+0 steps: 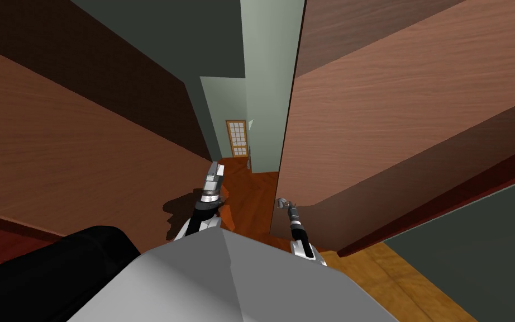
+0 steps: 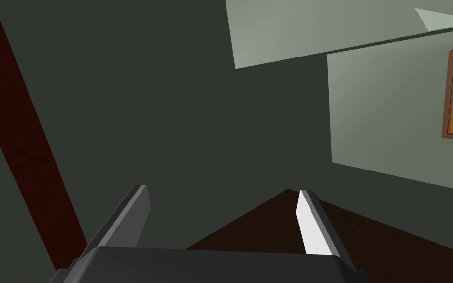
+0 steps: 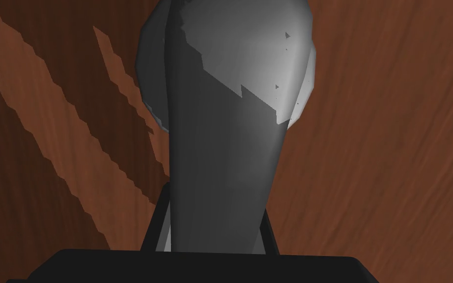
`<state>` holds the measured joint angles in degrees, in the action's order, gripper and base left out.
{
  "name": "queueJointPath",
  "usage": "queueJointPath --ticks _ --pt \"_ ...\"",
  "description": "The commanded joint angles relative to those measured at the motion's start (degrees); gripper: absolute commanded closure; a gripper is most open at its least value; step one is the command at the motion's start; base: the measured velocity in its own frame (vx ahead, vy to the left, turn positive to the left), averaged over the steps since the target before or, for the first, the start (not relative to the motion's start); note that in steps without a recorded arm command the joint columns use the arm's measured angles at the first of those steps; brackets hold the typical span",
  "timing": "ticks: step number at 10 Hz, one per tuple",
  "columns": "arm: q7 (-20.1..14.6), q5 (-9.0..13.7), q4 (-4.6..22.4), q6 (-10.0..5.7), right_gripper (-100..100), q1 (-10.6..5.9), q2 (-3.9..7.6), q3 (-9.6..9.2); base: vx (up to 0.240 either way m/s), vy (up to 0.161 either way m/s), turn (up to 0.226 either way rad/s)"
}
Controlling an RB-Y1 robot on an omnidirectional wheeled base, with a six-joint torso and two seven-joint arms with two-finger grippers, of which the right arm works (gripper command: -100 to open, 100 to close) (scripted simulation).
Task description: Push the door open
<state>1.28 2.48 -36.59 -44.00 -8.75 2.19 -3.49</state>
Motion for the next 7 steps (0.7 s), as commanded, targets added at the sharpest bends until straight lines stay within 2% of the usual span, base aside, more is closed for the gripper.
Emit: queueJointPath --ticks 1,6,7 --pt "0.44 0.86 0.68 -0.95 100 -0.72 0.77 1.80 0.156 0.136 -0.110" --pt "1.65 2.63 0.75 -1.22 100 -0.68 0.48 5.34 0.176 0.135 -0.082" --pt "1.65 2.63 0.75 -1.22 100 -0.68 0.48 5.34 0.108 0.069 -0.031"
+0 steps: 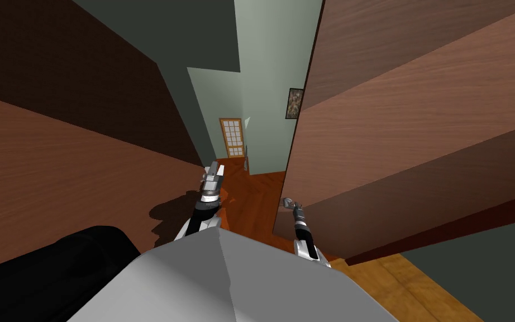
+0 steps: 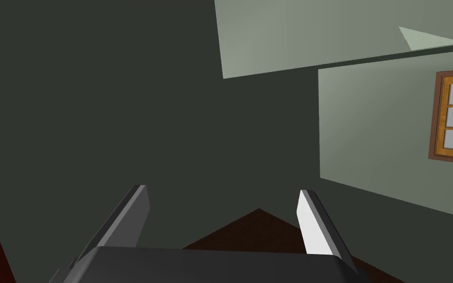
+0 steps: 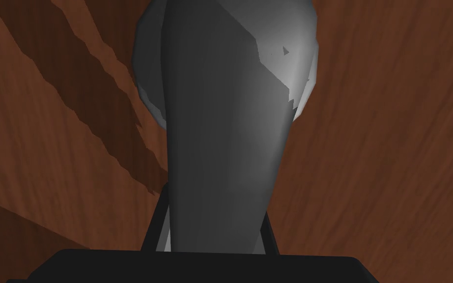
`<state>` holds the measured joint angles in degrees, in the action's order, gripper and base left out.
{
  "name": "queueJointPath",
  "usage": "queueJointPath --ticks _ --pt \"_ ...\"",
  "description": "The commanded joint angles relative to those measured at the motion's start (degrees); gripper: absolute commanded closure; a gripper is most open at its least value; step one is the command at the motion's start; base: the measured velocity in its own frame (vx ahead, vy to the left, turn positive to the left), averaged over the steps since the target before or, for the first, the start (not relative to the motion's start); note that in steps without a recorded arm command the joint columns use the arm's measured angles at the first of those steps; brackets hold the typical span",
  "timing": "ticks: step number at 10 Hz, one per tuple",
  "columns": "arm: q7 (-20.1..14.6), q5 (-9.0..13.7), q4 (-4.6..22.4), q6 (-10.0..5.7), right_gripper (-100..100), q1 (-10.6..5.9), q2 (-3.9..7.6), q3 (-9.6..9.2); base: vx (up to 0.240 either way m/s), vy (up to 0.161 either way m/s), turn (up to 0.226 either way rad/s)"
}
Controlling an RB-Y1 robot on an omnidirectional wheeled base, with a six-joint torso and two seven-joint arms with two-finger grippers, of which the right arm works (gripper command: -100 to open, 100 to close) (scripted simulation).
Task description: Push the door open
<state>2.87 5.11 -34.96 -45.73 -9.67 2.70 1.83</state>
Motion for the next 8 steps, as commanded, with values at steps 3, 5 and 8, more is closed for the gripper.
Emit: queueJointPath --ticks 3,5,8 --pt "0.78 1.04 -0.84 0.36 100 0.26 -0.75 2.13 0.154 0.118 -0.079" --pt "1.05 1.44 -0.82 0.30 100 0.27 -1.16 2.92 0.176 0.078 -0.057" --pt "1.29 2.28 -0.08 -0.18 100 0.16 0.33 4.52 0.112 0.038 -0.038"
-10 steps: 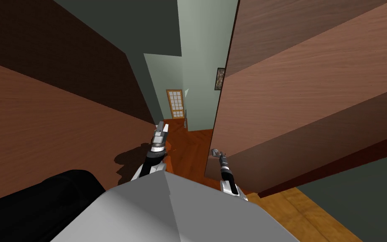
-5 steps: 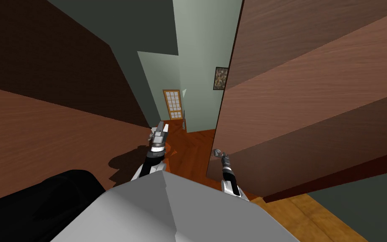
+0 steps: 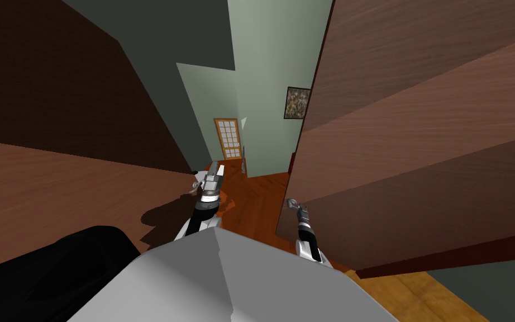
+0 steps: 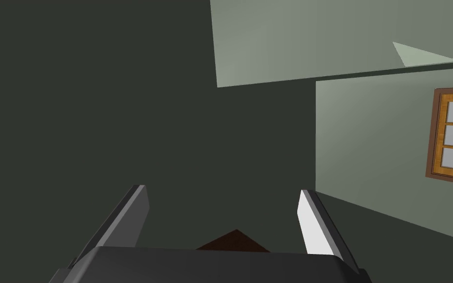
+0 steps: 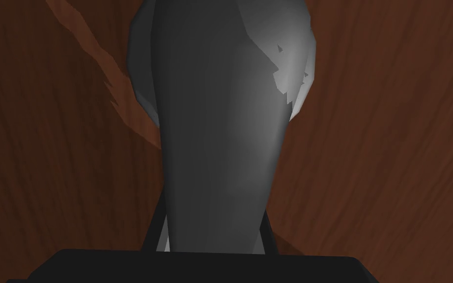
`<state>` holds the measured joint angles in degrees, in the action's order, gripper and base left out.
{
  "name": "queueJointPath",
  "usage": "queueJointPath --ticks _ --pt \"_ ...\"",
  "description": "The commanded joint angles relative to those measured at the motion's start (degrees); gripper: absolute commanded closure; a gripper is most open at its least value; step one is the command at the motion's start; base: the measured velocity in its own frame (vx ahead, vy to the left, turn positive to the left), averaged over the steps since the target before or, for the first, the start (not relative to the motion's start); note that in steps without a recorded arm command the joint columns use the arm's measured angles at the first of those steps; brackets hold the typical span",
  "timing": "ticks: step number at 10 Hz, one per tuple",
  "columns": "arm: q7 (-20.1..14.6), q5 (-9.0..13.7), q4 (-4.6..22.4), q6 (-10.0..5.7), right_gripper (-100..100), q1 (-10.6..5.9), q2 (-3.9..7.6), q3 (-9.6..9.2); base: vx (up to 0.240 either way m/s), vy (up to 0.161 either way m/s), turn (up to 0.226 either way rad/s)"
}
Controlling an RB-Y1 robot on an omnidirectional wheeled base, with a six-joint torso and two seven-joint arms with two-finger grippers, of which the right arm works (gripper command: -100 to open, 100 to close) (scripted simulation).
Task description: Push the door open
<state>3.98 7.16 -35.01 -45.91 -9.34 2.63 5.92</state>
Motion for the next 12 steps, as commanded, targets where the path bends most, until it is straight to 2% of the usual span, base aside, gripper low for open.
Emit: queueJointPath --ticks 1,3,5,6,10,12 --pt "0.31 0.44 -0.02 -0.01 100 -0.15 0.64 0.77 0.163 0.041 -0.045" --pt "0.59 0.92 0.01 -0.05 100 -0.13 1.14 1.55 0.173 0.055 -0.035" --pt "0.59 0.92 0.01 -0.05 100 -0.13 1.14 1.55 0.083 0.009 -0.004" --pt "0.93 1.49 0.05 -0.09 100 -0.11 1.62 2.49 0.130 0.018 -0.027" --pt "1.42 2.30 0.17 -0.14 100 -0.07 2.16 3.84 0.170 0.044 -0.043" --pt "1.94 3.19 0.17 -0.21 100 -0.03 2.56 5.31 0.184 0.040 -0.036"
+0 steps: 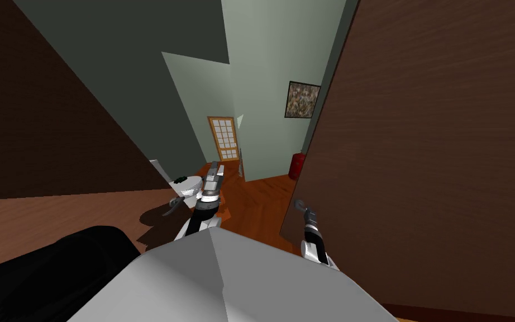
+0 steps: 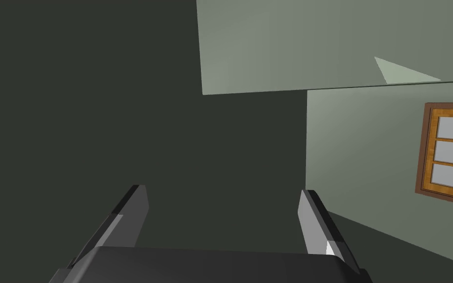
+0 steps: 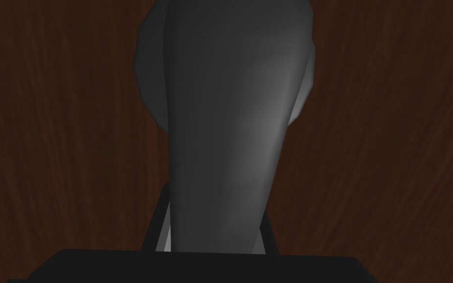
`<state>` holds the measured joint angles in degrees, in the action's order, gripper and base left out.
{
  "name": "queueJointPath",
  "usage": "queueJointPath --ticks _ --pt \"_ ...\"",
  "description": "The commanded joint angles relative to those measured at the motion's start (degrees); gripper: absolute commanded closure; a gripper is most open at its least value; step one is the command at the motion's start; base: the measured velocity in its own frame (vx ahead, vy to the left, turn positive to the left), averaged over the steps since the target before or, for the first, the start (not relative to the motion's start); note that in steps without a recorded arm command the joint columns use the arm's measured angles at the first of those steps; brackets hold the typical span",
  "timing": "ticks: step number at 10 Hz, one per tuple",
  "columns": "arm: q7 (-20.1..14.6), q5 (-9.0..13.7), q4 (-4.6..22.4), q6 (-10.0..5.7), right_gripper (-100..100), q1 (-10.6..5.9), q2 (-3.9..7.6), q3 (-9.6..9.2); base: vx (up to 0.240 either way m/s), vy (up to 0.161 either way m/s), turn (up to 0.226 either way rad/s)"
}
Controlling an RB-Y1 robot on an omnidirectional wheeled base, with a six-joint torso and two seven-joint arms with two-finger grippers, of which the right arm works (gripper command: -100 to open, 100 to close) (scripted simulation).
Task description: Push the door open
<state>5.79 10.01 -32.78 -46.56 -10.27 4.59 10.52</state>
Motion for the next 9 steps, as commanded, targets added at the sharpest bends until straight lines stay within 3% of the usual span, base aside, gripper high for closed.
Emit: queueJointPath --ticks 1,2,3,9 --pt "0.13 0.33 -2.06 0.44 100 0.90 0.60 0.71 0.125 0.035 -0.023" --pt "0.13 0.33 -1.91 0.44 100 0.90 0.60 0.71 0.043 0.022 -0.018" --pt "0.57 1.08 -2.01 0.39 100 0.93 0.81 1.93 0.143 0.034 -0.076" --pt "1.74 3.04 -1.87 0.25 100 1.02 0.89 5.19 0.189 0.058 -0.058"
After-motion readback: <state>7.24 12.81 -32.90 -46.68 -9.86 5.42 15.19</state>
